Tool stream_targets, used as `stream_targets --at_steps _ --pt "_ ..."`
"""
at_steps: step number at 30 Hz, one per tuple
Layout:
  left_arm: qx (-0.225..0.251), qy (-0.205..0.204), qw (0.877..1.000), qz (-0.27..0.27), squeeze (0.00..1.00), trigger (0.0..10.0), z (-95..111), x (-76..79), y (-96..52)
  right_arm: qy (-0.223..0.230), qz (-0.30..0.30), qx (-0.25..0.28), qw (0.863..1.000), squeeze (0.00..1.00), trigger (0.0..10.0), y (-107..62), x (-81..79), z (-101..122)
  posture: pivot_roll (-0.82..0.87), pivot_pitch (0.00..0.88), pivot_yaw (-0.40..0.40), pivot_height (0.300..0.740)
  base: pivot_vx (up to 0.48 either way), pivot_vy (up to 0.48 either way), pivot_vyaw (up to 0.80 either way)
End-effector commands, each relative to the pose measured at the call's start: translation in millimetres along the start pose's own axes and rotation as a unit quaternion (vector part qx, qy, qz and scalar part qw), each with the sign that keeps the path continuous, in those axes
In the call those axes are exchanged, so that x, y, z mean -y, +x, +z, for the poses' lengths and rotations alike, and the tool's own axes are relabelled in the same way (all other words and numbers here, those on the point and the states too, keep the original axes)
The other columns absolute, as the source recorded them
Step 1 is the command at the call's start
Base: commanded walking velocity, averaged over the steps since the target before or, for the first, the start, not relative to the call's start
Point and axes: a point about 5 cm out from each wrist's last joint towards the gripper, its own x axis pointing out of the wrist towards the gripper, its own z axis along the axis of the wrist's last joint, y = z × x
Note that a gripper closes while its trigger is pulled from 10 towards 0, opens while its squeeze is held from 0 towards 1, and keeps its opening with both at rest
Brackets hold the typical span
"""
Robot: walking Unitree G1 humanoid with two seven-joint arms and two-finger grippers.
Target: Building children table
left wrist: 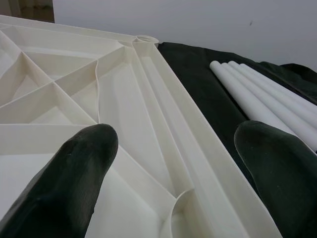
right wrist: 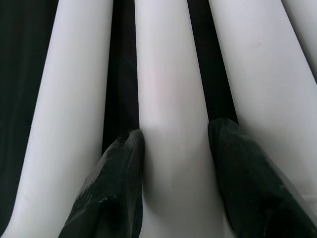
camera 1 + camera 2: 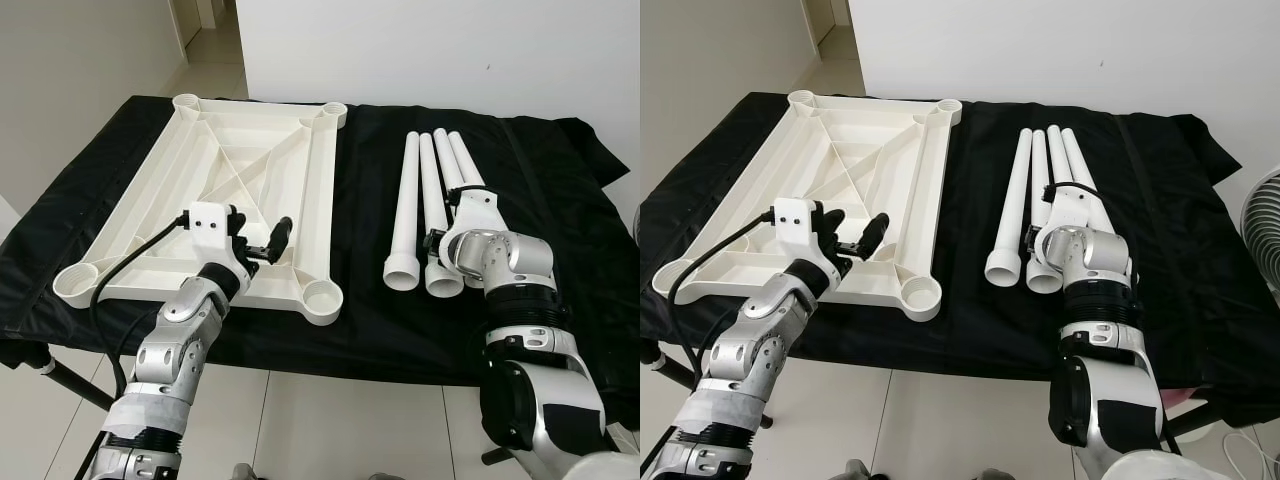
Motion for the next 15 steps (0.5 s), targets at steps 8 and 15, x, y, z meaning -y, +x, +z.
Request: stream_targets --at_steps 8,15 --pt "-0.008 -0.002 0.999 -0.047 0.00 10.0 -4.3 5.4 -1.7 -0.023 0.017 -0.133 0.991 0.00 10.0 8.5 -2.7 -34.9 -0.16 0.064 0.035 0.740 0.000 0.000 0.00" --pt "-0.006 -0.002 0.999 -0.047 0.00 10.0 -4.4 6.5 -0.4 -0.049 0.002 -0.114 0.992 0.69 10.0 11.4 0.6 -30.7 -0.17 0.067 0.031 0.740 0.000 0.000 0.00"
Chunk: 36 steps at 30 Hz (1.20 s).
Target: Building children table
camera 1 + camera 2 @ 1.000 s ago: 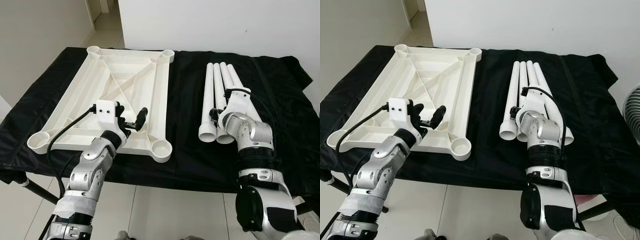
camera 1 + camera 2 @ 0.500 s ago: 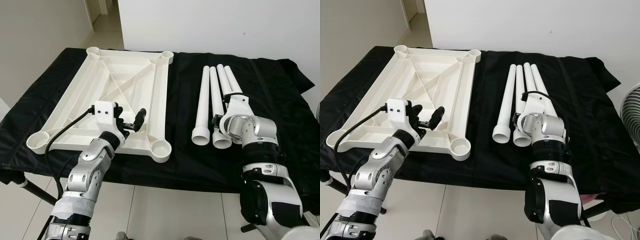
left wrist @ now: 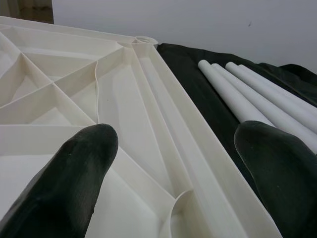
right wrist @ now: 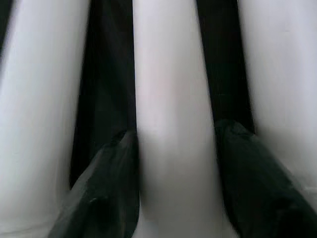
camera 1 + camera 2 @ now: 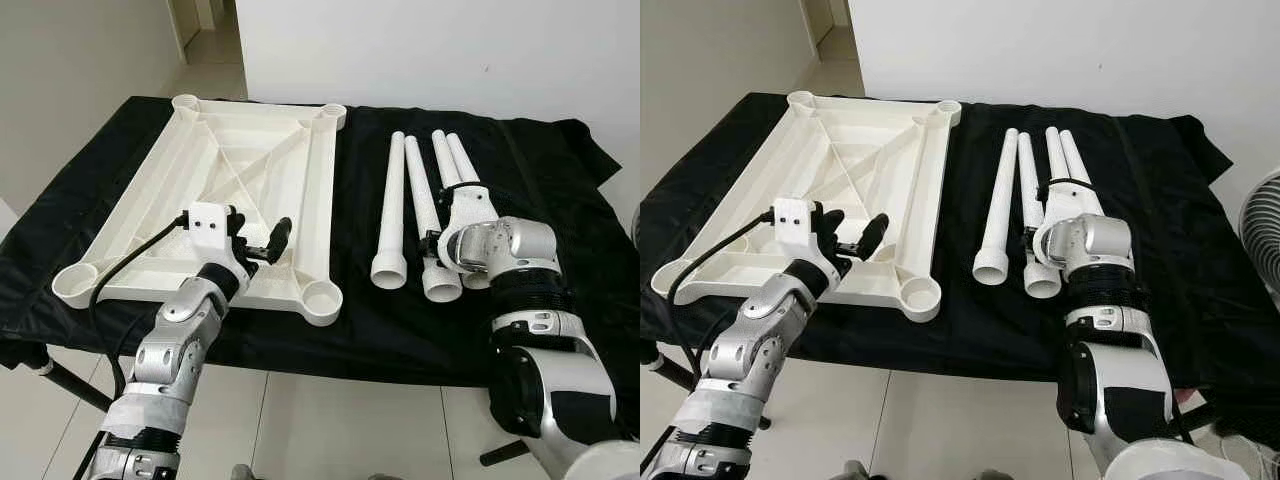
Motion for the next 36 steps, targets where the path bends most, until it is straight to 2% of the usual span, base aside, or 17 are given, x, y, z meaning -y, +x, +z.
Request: stream_targets --at_steps 1,6,7,8,9,15,20,22,25,26,27,28,29,31,33,36 --pt "-0.006 -0.003 0.999 -0.046 0.00 10.0 -4 6.0 -0.8 -0.001 0.000 -0.066 0.998 0.98 10.0 11.8 -1.0 -28 -0.16 0.067 0.029 0.740 0.000 0.000 0.00" --pt "-0.006 -0.004 0.999 -0.044 0.00 10.0 -5 5.7 -1.4 0.007 0.006 -0.084 0.996 1.00 10.0 12.4 -4.0 -33 -0.16 0.067 0.029 0.740 0.000 0.000 0.00" --pt "-0.006 -0.004 0.999 -0.044 0.00 10.0 -5 5.5 -1.6 0.010 0.007 -0.091 0.996 0.92 10.0 12.6 -4.9 -35 -0.16 0.069 0.029 0.740 0.000 0.000 0.00" --pt "-0.006 -0.004 0.999 -0.044 0.00 10.0 -5 5.5 -1.6 0.010 0.007 -0.091 0.996 0.92 10.0 12.6 -4.9 -35 -0.16 0.069 0.029 0.740 0.000 0.000 0.00" --pt "-0.006 -0.004 0.999 -0.043 0.00 10.0 -5 5.3 -1.9 0.016 0.006 -0.090 0.996 0.00 0.0 13.5 -5.3 -37 -0.16 0.069 0.029 0.740 0.000 0.000 0.00" --pt "-0.005 -0.005 0.999 -0.042 0.00 10.0 -4 4.7 -1.6 0.023 0.016 -0.091 0.995 0.00 0.0 14.3 -8.5 -39 -0.16 0.071 0.029 0.740 0.000 0.000 0.00" --pt "-0.006 -0.004 0.999 -0.040 0.00 10.0 -5 3.9 -0.7 0.024 0.046 -0.060 0.997 0.00 0.0 12.5 -16.2 -33 -0.16 0.076 0.032 0.740 0.000 0.000 0.00" --pt "-0.009 -0.002 0.999 -0.037 0.00 10.0 -6 2.2 -0.4 0.031 0.056 0.014 0.998 0.00 0.0 6.8 -20.0 -17 -0.15 0.081 0.027 0.740 0.000 0.000 0.00" --pt "-0.010 -0.001 0.999 -0.036 0.00 10.0 -6 1.6 -0.2 0.035 0.058 0.038 0.997 0.00 0.0 4.5 -20.7 -12 -0.15 0.081 0.027 0.740 0.000 0.000 0.00" --pt "-0.010 -0.001 0.999 -0.035 0.00 10.0 -6 0.8 0.0 0.026 0.045 0.074 0.996 0.00 4.5 1.8 -19.2 -6 -0.15 0.081 0.027 0.740 0.000 0.000 0.00" --pt "-0.010 0.001 0.999 -0.033 0.00 10.0 -6 -0.7 0.3 0.021 0.041 0.111 0.993 0.00 10.0 -1.3 -17.8 -1 -0.15 0.081 0.027 0.740 0.000 0.000 0.00" --pt "-0.009 0.003 0.999 -0.030 0.00 10.0 -6 -2.3 0.6 0.015 0.039 0.149 0.988 0.00 10.0 -5.0 -16.6 3 -0.15 0.081 0.027 0.740 0.000 0.000 0.00" --pt "-0.009 0.003 0.999 -0.030 0.00 10.0 -6 -2.3 0.6 0.015 0.039 0.149 0.988 0.00 10.0 -5.0 -16.6 3 -0.15 0.081 0.027 0.740 0.000 0.000 0.00" --pt "-0.008 0.004 1.000 -0.028 0.00 10.0 -4 -4.5 0.5 0.003 0.044 0.182 0.982 0.00 10.0 -10.2 -16.2 7 -0.15 0.081 0.027 0.740 0.000 0.000 0.00" --pt "-0.006 0.008 1.000 -0.028 0.00 10.0 -2 -7.5 0.0 -0.008 0.068 0.236 0.969 0.00 10.0 -18.8 -17.9 11 -0.15 0.088 0.035 0.740 0.000 0.000 0.00" --pt "-0.004 0.014 1.000 -0.026 0.00 10.0 1 -11.2 0.1 0.009 0.112 0.259 0.959 0.00 10.0 -25.8 -20.5 12 -0.14 0.088 0.041 0.740 0.000 0.000 0.00"
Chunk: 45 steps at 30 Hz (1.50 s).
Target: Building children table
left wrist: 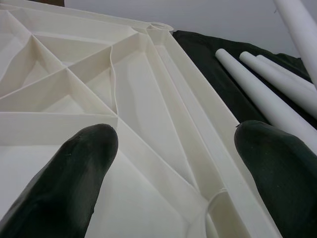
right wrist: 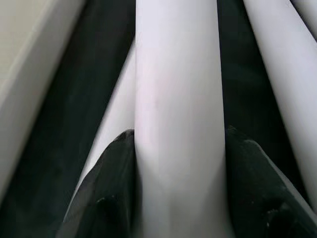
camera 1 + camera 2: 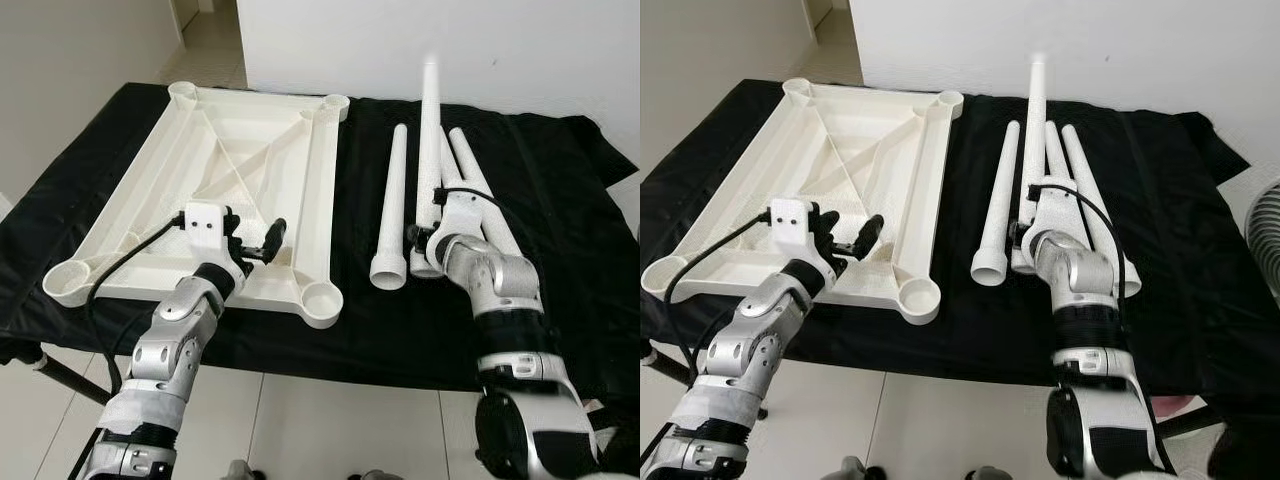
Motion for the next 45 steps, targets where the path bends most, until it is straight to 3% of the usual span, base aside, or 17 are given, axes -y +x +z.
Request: stream_targets --at_steps 1,7,8,10,12,15,16,22,24,28,29,30,31,33,36,45 --pt "0.002 0.005 0.999 -0.040 0.00 10.0 2 -1.5 0.4 0.016 0.035 0.036 0.999 0.00 10.0 -4.7 -4.2 8 -0.14 0.086 0.045 0.740 0.000 0.000 0.00" --pt "0.010 0.019 0.999 -0.041 0.00 10.0 11 -8.3 4.6 0.056 0.100 0.113 0.987 0.00 10.0 -14.3 -1.7 18 -0.14 0.083 0.050 0.740 0.000 0.000 0.00" --pt "0.018 0.021 0.999 -0.046 0.00 10.0 18 -9.6 8.8 0.055 0.132 0.146 0.979 0.00 10.0 -20.4 -3.5 20 -0.14 0.080 0.051 0.740 0.000 0.000 0.00" --pt "0.018 0.021 0.999 -0.046 0.00 10.0 18 -9.6 8.8 0.055 0.132 0.146 0.979 0.00 10.0 -20.4 -3.5 20 -0.14 0.080 0.051 0.740 0.000 0.000 0.00" --pt "0.037 0.032 0.996 -0.073 0.00 10.0 33 -7.4 17.6 0.023 0.179 0.177 0.967 0.00 10.0 -28.4 -11.4 17 -0.14 0.072 0.052 0.740 0.000 0.000 0.00" --pt "0.047 0.052 0.992 -0.107 0.00 10.0 44 0.2 25.2 -0.006 0.196 0.186 0.963 0.00 10.0 -29.7 -15.9 11 -0.14 0.065 0.052 0.740 0.000 0.000 0.00" --pt "0.056 0.038 0.988 -0.136 1.00 10.0 53 8.4 30.4 -0.029 0.200 0.197 0.959 0.00 10.0 -30.6 -18.4 10 -0.14 0.063 0.053 0.740 0.000 0.000 0.00" --pt "0.060 0.028 0.986 -0.155 1.00 10.0 59 14.4 34.1 -0.047 0.204 0.203 0.957 0.00 10.0 -30.9 -20.9 9 -0.14 0.061 0.053 0.740 0.000 0.000 0.00" --pt "0.067 -0.015 0.975 -0.211 1.00 10.0 75 32.8 44.1 -0.106 0.228 0.228 0.941 0.00 10.0 -33.8 -29.7 9 -0.14 0.058 0.060 0.740 0.000 0.000 0.00" --pt "0.063 -0.033 0.966 -0.247 1.00 10.0 85 44.8 49.4 -0.119 0.266 0.239 0.926 0.00 10.0 -37.0 -36.3 8 -0.14 0.057 0.064 0.740 0.000 0.000 0.00" --pt "0.060 -0.043 0.964 -0.257 0.80 10.0 88 47.7 51.6 -0.131 0.278 0.245 0.920 0.00 10.0 -38.1 -38.5 7 -0.14 0.054 0.067 0.740 0.000 0.000 0.00" --pt "0.060 -0.043 0.964 -0.257 0.80 10.0 88 47.7 51.6 -0.131 0.278 0.245 0.920 0.00 10.0 -38.1 -38.5 7 -0.14 0.054 0.067 0.740 0.000 0.000 0.00" --pt "0.057 -0.056 0.960 -0.270 0.00 10.0 92 50.4 53.1 -0.137 0.285 0.247 0.916 0.00 10.0 -38.6 -40.3 6 -0.14 0.054 0.067 0.740 0.000 0.000 0.00" --pt "0.048 -0.071 0.947 -0.309 0.00 10.0 99 55.4 54.0 -0.153 0.302 0.248 0.908 0.00 10.0 -39.4 -43.7 1 -0.14 0.047 0.069 0.740 0.000 0.000 0.00" --pt "0.045 -0.078 0.941 -0.326 0.00 10.0 103 57.1 54.8 -0.163 0.310 0.246 0.904 0.00 10.0 -39.1 -45.5 -3 -0.14 0.046 0.069 0.740 0.000 0.000 0.00" --pt "0.043 -0.097 0.919 -0.381 0.00 10.0 114 63.3 48.6 -0.171 0.310 0.242 0.903 0.00 10.0 -35.6 -44.8 -9 -0.14 0.038 0.072 0.740 0.000 0.000 0.00"
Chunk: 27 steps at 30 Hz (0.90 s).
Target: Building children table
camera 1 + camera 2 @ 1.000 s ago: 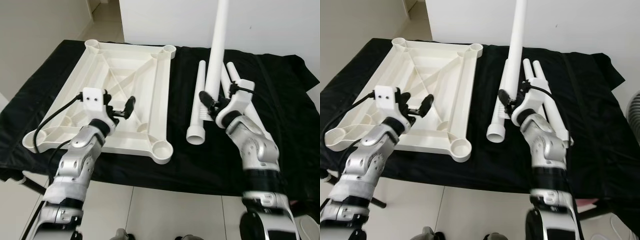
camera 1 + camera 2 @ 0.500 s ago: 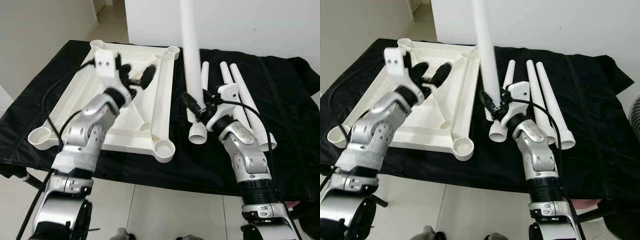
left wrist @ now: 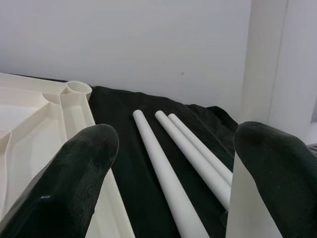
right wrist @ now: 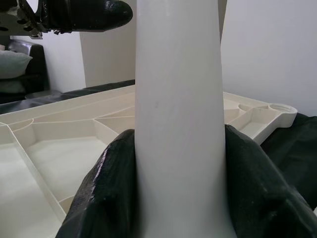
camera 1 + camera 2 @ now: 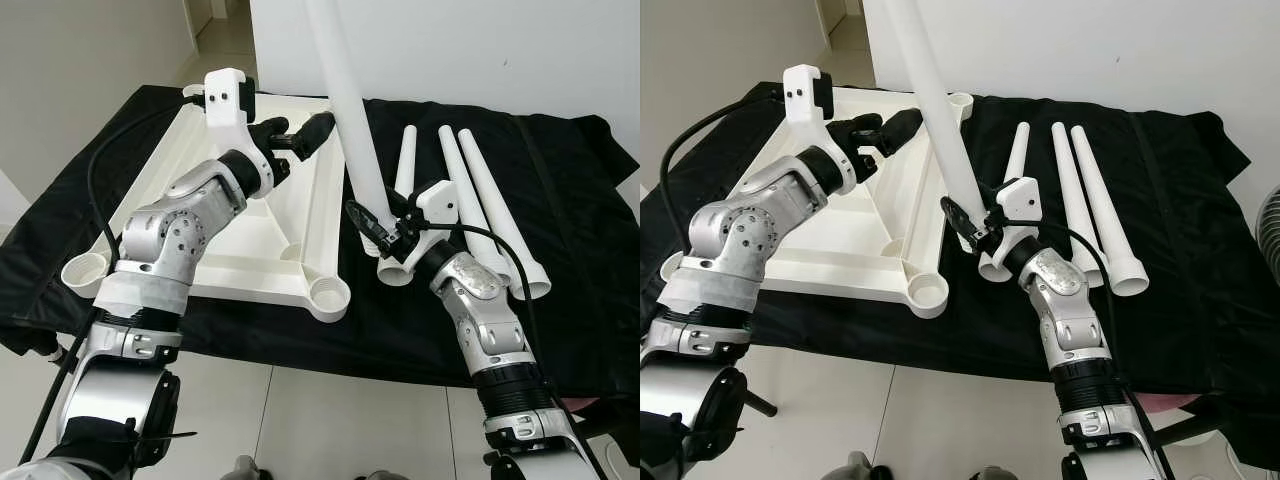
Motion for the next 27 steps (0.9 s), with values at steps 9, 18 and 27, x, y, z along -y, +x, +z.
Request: stream_targets --at_steps 9,18,27 --pt "-0.028 0.014 0.958 -0.284 0.00 10.0 2 33.8 -13.6 0.028 -0.029 0.023 0.999 0.00 10.0 2.5 7.4 1 -0.14 0.029 0.072 0.740 0.000 0.000 0.00" --pt "-0.031 0.009 0.954 -0.297 0.00 10.0 7 38.2 -13.6 0.007 0.013 0.013 1.000 0.00 10.0 6.6 -5.2 -4 -0.14 0.021 0.072 0.740 0.000 0.000 0.00" --pt "-0.025 -0.001 0.947 -0.320 0.00 10.0 12 46.6 -12.5 0.001 0.057 0.000 0.998 0.00 10.0 10.3 -15.9 -9 -0.14 0.019 0.070 0.740 0.000 0.000 0.00"
